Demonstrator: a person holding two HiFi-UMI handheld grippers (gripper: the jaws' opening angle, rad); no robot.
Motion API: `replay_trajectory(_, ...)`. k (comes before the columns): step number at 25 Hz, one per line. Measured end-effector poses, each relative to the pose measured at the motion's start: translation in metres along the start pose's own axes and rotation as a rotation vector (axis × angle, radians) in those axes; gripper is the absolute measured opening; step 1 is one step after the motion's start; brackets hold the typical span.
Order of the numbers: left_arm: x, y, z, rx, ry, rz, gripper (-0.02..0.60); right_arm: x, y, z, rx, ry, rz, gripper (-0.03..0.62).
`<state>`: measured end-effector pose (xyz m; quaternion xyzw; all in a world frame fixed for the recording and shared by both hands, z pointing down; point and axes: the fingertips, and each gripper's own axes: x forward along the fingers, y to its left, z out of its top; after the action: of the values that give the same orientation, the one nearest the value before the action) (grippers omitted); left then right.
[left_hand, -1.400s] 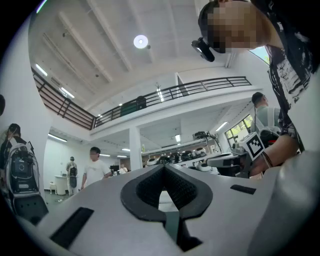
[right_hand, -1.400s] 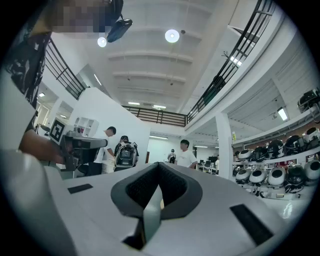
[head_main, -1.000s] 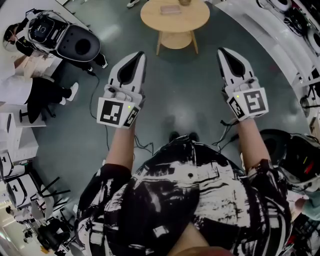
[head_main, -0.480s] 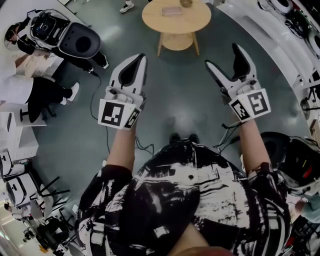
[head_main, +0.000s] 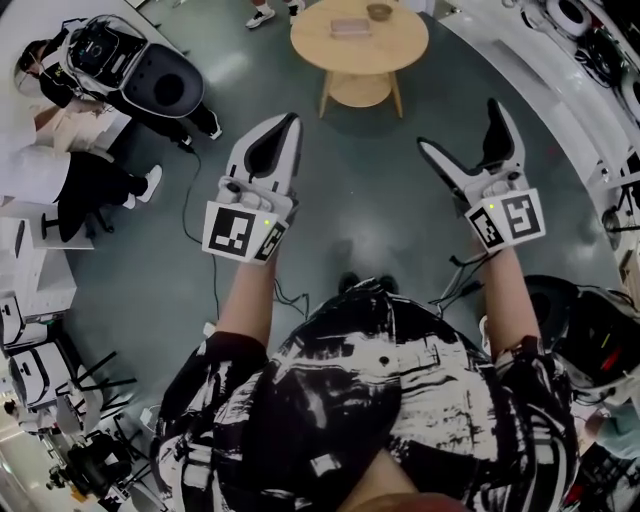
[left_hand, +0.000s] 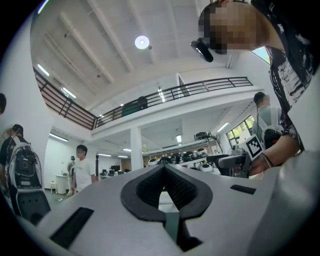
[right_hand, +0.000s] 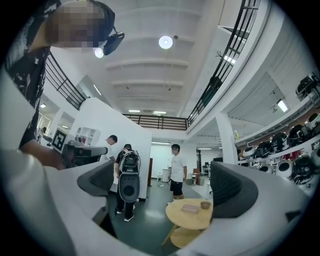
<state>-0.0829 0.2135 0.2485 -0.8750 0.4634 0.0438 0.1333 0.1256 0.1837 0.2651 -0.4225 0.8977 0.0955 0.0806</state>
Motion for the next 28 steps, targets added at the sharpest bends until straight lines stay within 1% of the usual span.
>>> replay_trajectory(7, 0.021, -0.014, -0.009, -0.009, 0.020, 0.004, -0.002, -0.016, -0.026, -0.016, 0.000, 0.047, -0.012, 0.575)
replay_trajectory(13, 0.038, -0.021, -0.009, 0.007, 0.021, 0.033, -0.002, -0.021, -0.046, -0.018, -0.022, 0.051, 0.012, 0.574)
replay_trajectory(19, 0.040, -0.021, -0.015, 0.013, 0.043, 0.067, -0.002, -0.018, -0.059, -0.018, -0.025, 0.050, 0.037, 0.572)
replay_trajectory(23, 0.042, -0.008, -0.021, 0.013, 0.052, 0.074, -0.002, -0.005, -0.061, -0.020, -0.031, 0.055, 0.046, 0.572)
replay_trajectory(28, 0.055, 0.025, -0.039, 0.001, 0.044, 0.077, -0.002, 0.026, -0.065, -0.031, -0.044, 0.059, 0.038, 0.572)
